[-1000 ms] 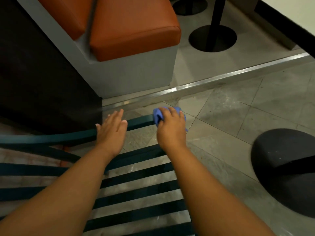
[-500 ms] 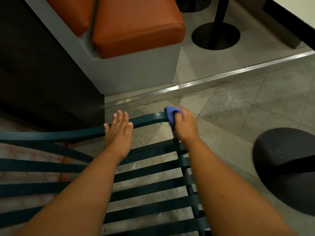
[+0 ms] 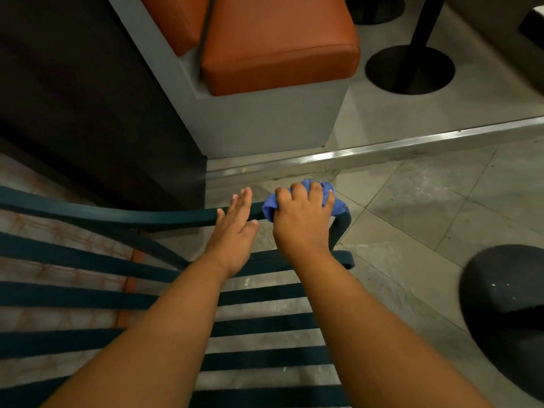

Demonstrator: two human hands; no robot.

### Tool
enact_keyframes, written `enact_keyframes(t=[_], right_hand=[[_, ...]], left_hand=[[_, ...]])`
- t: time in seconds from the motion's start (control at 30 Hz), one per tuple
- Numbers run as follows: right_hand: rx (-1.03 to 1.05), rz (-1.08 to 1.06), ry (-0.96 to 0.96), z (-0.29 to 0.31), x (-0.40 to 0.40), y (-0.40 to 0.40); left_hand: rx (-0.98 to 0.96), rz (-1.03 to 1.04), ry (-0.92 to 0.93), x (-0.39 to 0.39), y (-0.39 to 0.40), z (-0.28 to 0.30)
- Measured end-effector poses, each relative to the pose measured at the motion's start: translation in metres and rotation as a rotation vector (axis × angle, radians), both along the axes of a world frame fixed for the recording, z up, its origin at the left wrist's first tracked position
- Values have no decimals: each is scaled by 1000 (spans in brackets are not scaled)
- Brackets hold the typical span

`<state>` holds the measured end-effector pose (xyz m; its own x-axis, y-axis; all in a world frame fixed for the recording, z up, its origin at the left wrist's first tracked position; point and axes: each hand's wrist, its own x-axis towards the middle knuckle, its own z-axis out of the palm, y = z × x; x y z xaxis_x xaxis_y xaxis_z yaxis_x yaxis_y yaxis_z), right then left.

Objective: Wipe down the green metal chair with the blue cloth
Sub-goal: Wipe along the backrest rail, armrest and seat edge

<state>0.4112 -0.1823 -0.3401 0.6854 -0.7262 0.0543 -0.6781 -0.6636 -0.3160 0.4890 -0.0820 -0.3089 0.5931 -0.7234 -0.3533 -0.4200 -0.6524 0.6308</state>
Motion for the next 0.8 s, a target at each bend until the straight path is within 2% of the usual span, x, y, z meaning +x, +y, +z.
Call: enact_keyframes(t=[0.07,0.17,0.33,0.5,0.7,0.8], right_hand=[[-62,66,24,1,8,10],[-98,142,37,4,24,25],[-89,224,41,5,55,53],[-57,318,60,12,84,80],[26,383,108,25,121,108],[107,495,59,30,134,115]], left_hand=[[-33,66,-8,-9,13,3],[-34,93,-175,-8,38,-5],[182,153,-383,30,77,1],[420,76,-606,73,94,34],[730,11,-628,106,119,60],[757,2,-714,108,131,65]])
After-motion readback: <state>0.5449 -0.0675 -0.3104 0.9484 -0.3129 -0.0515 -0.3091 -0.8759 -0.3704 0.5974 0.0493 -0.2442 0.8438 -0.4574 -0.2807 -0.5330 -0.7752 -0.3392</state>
